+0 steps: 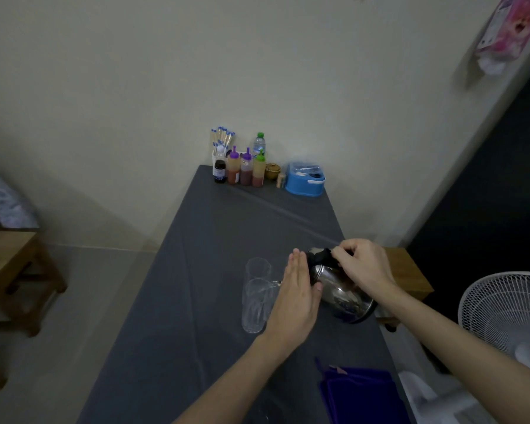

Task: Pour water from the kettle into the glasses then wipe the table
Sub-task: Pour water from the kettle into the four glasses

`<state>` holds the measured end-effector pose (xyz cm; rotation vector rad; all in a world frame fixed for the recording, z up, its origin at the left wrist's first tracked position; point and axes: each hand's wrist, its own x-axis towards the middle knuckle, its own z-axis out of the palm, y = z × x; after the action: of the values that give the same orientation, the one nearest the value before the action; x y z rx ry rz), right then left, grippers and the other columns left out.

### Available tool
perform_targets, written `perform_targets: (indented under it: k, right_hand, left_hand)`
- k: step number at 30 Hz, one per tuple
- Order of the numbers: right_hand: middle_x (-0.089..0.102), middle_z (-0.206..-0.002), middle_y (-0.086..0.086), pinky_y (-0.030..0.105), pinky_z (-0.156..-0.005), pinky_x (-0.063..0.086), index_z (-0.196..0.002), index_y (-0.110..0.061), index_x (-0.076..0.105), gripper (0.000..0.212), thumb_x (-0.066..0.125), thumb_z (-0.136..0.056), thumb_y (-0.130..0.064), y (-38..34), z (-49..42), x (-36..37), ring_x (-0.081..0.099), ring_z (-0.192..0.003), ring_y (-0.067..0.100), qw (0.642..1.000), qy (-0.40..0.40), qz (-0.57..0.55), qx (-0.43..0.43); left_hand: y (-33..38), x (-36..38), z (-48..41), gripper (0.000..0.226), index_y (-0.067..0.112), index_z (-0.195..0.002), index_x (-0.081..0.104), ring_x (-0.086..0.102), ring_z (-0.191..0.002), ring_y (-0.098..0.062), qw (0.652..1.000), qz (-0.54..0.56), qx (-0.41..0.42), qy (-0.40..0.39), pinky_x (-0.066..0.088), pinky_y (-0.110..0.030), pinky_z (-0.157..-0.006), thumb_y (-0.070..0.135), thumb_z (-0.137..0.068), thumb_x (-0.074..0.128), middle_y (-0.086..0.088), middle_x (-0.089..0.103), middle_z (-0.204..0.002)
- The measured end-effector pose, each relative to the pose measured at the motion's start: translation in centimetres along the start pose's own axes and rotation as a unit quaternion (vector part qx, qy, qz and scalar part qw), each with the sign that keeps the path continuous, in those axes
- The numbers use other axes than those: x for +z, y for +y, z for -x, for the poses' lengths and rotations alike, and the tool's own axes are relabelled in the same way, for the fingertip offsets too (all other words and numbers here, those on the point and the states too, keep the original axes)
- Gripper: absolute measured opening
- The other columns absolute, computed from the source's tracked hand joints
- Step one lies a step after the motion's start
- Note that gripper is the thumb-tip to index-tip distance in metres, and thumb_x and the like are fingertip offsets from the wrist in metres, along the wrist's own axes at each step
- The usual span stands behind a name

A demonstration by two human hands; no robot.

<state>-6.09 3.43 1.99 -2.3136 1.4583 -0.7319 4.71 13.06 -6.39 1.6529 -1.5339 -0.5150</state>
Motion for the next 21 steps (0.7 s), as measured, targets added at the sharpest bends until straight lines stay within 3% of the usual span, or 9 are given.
perform_targets:
  k: [2,6,11,17,21]
  right_hand:
    - [0.065,-0.050,0.002,0.033,-0.052,0.049,-0.059,-0.014,0.070,0.029,0.061,-0.083,-0.027,0.2,0.0,0.0,0.061,-0.050,0.016,1.000,0.002,0.002,-0.001]
    - [0.064,-0.051,0.003,0.034,-0.053,0.049,-0.058,-0.013,0.069,0.029,0.062,-0.082,-0.027,0.5,-0.1,0.0,0.061,-0.050,0.016,1.000,0.008,0.001,-0.002]
    - [0.065,-0.054,0.004,0.035,-0.056,0.049,-0.057,-0.012,0.068,0.030,0.061,-0.083,-0.026,1.2,-0.1,0.4,0.062,-0.055,0.019,1.000,-0.001,-0.026,0.005]
    - [0.063,-0.056,0.012,0.033,-0.054,0.042,-0.055,-0.004,0.063,0.034,0.061,-0.084,-0.023,3.0,0.5,1.3,0.060,-0.057,0.024,0.994,0.001,-0.101,0.048]
    - [0.063,-0.054,0.007,0.031,-0.057,0.040,-0.053,-0.007,0.063,0.033,0.062,-0.083,-0.022,4.3,1.1,1.8,0.057,-0.054,0.017,0.982,0.008,-0.164,0.092]
  left_hand:
    - [0.0,0.0,0.0,0.072,0.008,-0.150,-0.008,-0.012,-0.146,-0.010,1.000,-0.001,0.000,0.000,-0.002,-0.027,-0.121,0.048,-0.095,0.013,-0.003,-0.011,-0.160]
    - [0.1,0.2,0.0,0.084,0.009,-0.150,-0.008,-0.013,-0.145,-0.008,1.000,0.006,0.002,0.004,-0.005,-0.022,-0.119,0.058,-0.083,0.002,-0.004,-0.010,-0.161]
    - [0.2,0.2,-0.1,0.085,0.008,-0.151,-0.006,-0.013,-0.146,-0.008,1.000,0.001,0.004,0.004,-0.006,-0.021,-0.118,0.058,-0.083,0.001,-0.004,-0.010,-0.161]
    - [0.1,0.4,-0.2,0.084,0.010,-0.151,-0.005,-0.013,-0.147,-0.009,1.000,-0.023,0.005,-0.011,-0.008,-0.018,-0.116,0.058,-0.082,0.000,-0.002,-0.011,-0.161]
    - [0.2,0.6,-0.6,0.077,0.009,-0.151,-0.001,-0.012,-0.147,-0.009,0.998,-0.058,0.028,-0.010,-0.009,-0.022,-0.117,0.052,-0.088,0.003,-0.003,-0.007,-0.161]
